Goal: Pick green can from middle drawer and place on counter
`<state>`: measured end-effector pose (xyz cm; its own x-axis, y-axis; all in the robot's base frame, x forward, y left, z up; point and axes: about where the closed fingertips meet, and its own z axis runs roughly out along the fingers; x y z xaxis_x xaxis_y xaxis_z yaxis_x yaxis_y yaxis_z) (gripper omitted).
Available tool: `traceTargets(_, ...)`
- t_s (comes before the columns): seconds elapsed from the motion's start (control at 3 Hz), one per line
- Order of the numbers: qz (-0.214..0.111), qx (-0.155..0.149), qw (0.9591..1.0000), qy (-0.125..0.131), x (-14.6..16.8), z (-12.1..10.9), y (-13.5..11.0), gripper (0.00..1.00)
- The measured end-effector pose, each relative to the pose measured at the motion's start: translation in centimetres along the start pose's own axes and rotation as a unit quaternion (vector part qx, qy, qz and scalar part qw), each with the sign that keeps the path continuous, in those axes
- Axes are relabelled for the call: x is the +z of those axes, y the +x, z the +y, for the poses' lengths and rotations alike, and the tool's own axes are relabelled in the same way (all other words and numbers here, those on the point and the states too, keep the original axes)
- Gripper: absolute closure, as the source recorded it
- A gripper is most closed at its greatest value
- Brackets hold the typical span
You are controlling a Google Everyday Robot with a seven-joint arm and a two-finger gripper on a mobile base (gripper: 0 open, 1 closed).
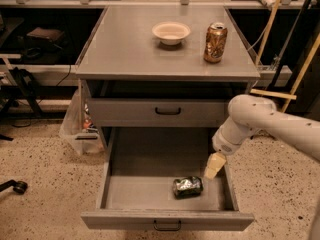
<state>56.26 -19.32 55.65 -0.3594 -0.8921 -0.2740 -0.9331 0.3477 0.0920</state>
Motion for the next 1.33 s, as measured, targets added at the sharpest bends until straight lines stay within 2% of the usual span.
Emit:
traceTargets(0.33, -0.063, -0.039, 0.9966, -0.037, 6.2, -2.5, -2.2, 0.00)
traceTargets(0.67, -0.109, -0.073, 0.9877, -0.085, 13.3, -3.1, -2.9, 0.00)
traceTargets(1.0, -0.120, -0.073, 0.9845, -0.105, 17.5, -3.0, -1.8, 0.00)
traceTargets(1.33, -0.117, -0.067, 0.9859, -0.099, 17.7, -2.8, -1.8, 0.00)
